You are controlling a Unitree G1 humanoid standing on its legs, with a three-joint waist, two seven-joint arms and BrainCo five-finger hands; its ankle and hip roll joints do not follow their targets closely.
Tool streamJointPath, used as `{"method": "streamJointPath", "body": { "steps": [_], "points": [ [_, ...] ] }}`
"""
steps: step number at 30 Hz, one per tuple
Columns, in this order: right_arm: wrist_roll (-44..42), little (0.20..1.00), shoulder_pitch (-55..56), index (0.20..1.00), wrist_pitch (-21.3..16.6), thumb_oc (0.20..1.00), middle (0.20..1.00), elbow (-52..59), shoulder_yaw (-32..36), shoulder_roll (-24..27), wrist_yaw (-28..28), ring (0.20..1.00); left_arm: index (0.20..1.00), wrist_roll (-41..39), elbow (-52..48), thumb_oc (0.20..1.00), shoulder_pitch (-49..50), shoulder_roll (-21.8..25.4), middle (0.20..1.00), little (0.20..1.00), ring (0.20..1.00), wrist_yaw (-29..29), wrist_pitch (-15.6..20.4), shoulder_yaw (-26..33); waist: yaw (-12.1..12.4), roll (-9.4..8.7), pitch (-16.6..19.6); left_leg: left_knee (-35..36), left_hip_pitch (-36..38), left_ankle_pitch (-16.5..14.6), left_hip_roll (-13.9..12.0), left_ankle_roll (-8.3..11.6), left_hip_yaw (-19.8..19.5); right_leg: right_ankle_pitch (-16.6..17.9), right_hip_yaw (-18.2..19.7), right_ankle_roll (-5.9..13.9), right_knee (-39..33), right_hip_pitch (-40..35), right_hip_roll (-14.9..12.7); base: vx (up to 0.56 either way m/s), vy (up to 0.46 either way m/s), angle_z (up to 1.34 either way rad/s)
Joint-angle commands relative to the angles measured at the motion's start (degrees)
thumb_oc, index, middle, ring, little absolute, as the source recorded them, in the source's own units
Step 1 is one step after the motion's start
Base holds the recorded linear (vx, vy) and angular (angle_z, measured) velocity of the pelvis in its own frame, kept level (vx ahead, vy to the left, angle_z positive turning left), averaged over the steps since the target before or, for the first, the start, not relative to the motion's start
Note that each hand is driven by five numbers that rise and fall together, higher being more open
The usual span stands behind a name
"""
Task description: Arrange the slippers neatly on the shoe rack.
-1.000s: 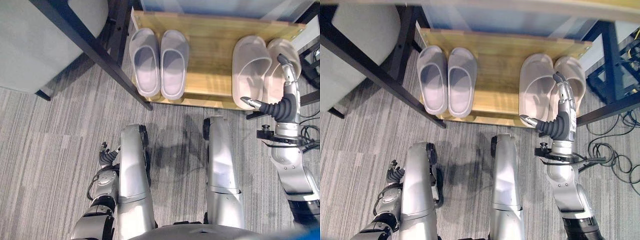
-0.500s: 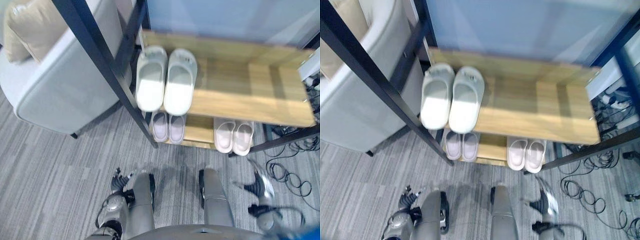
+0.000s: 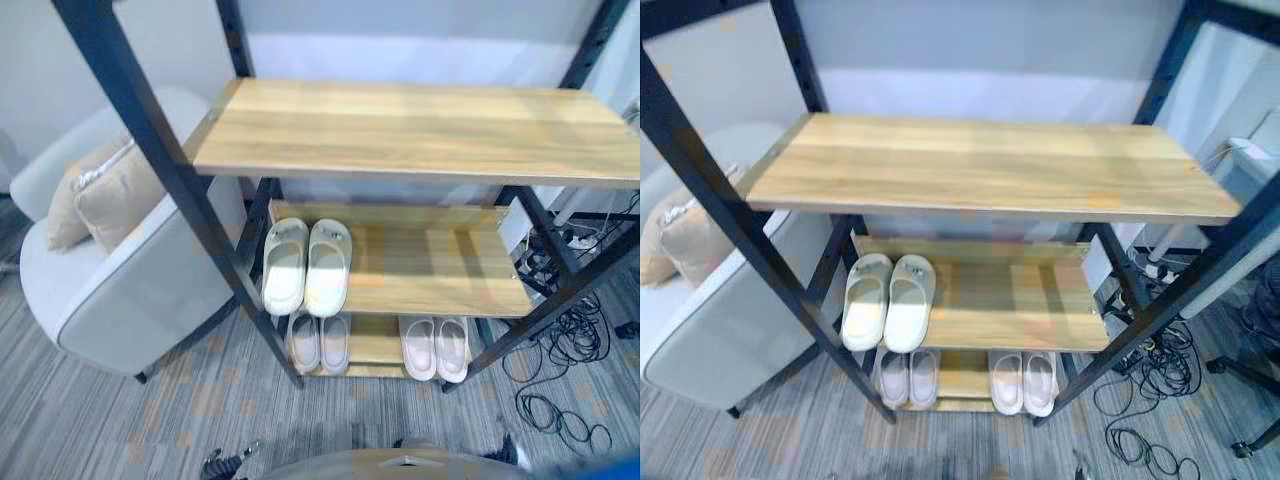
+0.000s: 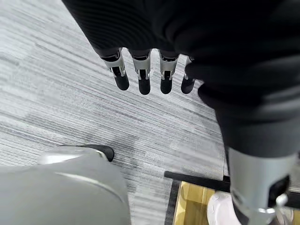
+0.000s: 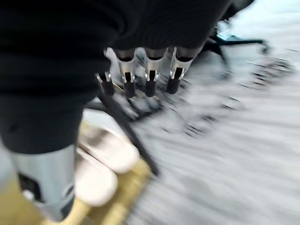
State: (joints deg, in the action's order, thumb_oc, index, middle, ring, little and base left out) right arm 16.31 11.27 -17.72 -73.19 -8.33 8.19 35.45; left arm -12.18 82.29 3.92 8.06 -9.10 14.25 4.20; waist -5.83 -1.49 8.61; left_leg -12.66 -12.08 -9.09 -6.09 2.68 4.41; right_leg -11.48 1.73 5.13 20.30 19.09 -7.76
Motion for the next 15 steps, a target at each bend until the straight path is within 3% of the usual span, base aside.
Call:
{"method": "streamJointPath", "body": {
  "steps": [1,3,4,7,8,10,15],
  "points": [
    [-4.2,1.000,-3.0,1.000,1.0,1.000,1.000,-0.6,1.8,-0.1,-3.8,1.000,1.000,4.6,0.6,1.000,1.0,-1.4,1.000,1.000,1.000,0.5,-0.7,-1.0,-0.3,-0.62,-0.7,0.1,1.0,0.4,1.8,-0.99,-2.0,8.0,1.8,-2.68,-7.2,-5.6,0.9,0.06,-0.056,-0.07],
    [-6.7,1.000,-3.7,1.000,2.9,1.000,1.000,-3.8,2.9,-0.7,-8.4,1.000,1.000,6.0,0.8,1.000,0.7,-1.7,1.000,1.000,1.000,0.0,-1.4,-2.3,-0.2,-0.44,0.1,4.1,4.0,2.0,1.9,-0.74,-1.7,9.0,1.5,-2.23,-10.7,-8.1,1.0,0.07,-0.060,-0.09],
    [-11.1,1.000,-4.7,1.000,5.9,1.000,1.000,-8.2,5.2,-1.5,-15.6,1.000,1.000,6.7,0.8,1.000,0.2,-2.0,1.000,1.000,1.000,-0.4,-2.0,-3.1,-0.2,-0.03,1.0,7.6,6.0,4.2,1.6,-0.38,-1.9,10.2,1.5,-1.85,-13.4,-9.9,1.1,0.06,-0.045,-0.05],
    [-12.7,1.000,-4.8,1.000,6.9,1.000,1.000,-8.4,6.4,-1.5,-18.1,1.000,1.000,6.7,0.4,1.000,0.0,-2.4,1.000,1.000,1.000,-0.4,-2.0,-3.5,-0.3,0.11,1.2,9.3,7.2,5.2,1.4,-0.21,-1.7,10.9,1.6,-1.69,-14.8,-10.7,1.1,0.01,-0.011,0.00],
    [-14.8,1.000,-5.4,1.000,9.7,1.000,1.000,-10.6,8.3,-1.6,-22.8,1.000,1.000,6.8,0.2,1.000,-0.3,-2.8,1.000,1.000,1.000,-0.4,-2.4,-3.8,-0.5,0.40,2.1,11.9,8.4,7.0,0.9,0.24,-1.6,12.0,1.8,-1.22,-17.4,-12.0,0.9,0.01,-0.023,-0.03],
    [-15.2,1.000,-6.1,1.000,11.3,1.000,1.000,-10.5,8.6,-1.4,-26.7,1.000,1.000,7.0,-0.2,1.000,-0.7,-3.4,1.000,1.000,1.000,-0.2,-2.6,-4.8,-0.7,0.80,2.8,14.9,9.7,9.2,0.3,0.94,-1.5,13.3,1.9,-0.85,-20.4,-13.5,0.8,0.02,-0.022,-0.05],
    [-15.7,1.000,-6.9,1.000,12.5,1.000,1.000,-11.6,9.2,-1.3,-29.4,1.000,1.000,8.0,0.2,1.000,-1.3,-3.9,1.000,1.000,1.000,0.2,-3.4,-6.2,-0.7,1.13,3.4,17.1,10.5,10.8,-0.4,1.51,-1.4,13.8,2.0,-0.48,-22.8,-15.0,0.8,0.00,-0.003,-0.01]
  ]
}}
